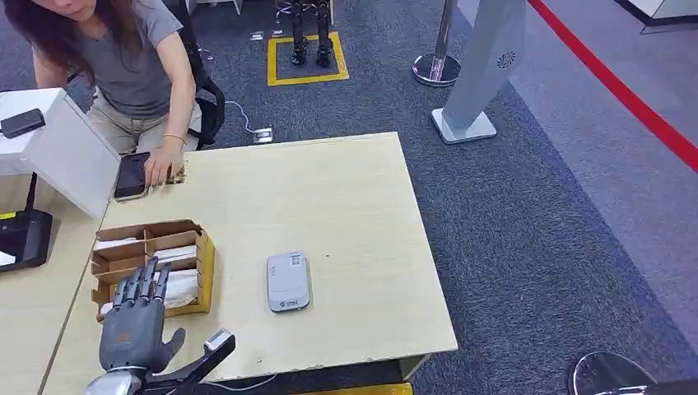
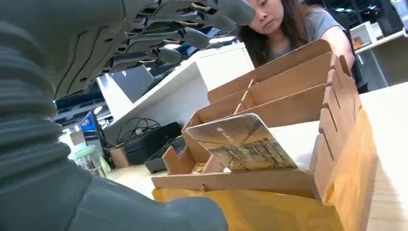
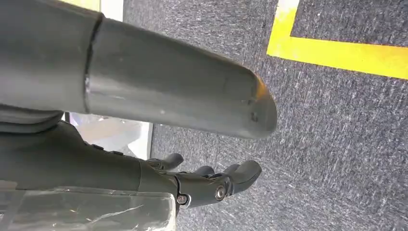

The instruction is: Pass the card to the sensor for recognition and then transmit it.

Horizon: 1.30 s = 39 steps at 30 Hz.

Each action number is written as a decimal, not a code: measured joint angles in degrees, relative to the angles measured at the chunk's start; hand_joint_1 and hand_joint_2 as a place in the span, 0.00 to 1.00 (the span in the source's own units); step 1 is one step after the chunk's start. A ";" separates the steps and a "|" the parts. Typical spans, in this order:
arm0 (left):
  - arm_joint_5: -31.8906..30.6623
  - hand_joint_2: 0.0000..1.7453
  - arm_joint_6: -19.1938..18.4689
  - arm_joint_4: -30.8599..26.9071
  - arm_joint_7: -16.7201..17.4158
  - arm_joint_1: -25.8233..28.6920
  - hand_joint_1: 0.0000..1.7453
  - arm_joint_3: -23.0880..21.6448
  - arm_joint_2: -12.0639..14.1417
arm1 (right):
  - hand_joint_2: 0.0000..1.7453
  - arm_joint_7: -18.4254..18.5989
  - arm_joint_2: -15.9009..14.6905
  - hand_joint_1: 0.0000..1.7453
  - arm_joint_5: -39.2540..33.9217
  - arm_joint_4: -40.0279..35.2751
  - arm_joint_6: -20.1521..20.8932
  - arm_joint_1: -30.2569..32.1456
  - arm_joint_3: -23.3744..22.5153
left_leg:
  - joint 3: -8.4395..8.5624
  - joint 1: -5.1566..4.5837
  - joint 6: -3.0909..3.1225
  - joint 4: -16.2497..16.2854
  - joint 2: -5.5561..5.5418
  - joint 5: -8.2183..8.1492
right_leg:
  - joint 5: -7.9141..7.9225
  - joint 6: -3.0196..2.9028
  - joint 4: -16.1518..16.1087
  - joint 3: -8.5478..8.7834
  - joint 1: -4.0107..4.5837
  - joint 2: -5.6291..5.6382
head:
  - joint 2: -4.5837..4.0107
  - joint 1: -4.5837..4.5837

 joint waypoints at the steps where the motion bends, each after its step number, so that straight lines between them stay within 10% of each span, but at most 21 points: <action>1: -0.02 1.00 -0.20 0.05 -0.04 -0.05 0.03 0.00 0.02 | 0.00 0.00 0.00 0.00 0.00 0.00 0.00 0.00 0.00 | 0.00 0.00 0.00 0.00 0.00 0.00 | 0.00 0.00 0.00 0.00 0.00 0.00 | 0.00 0.00; 39: -0.02 1.00 -2.47 2.93 -0.19 -0.49 0.10 0.00 0.07 | 0.00 0.52 0.00 0.00 0.66 0.00 0.09 -0.02 -0.02 | 0.00 0.00 0.00 0.00 0.00 0.00 | 0.00 0.00 0.00 0.00 0.00 0.00 | 0.00 0.02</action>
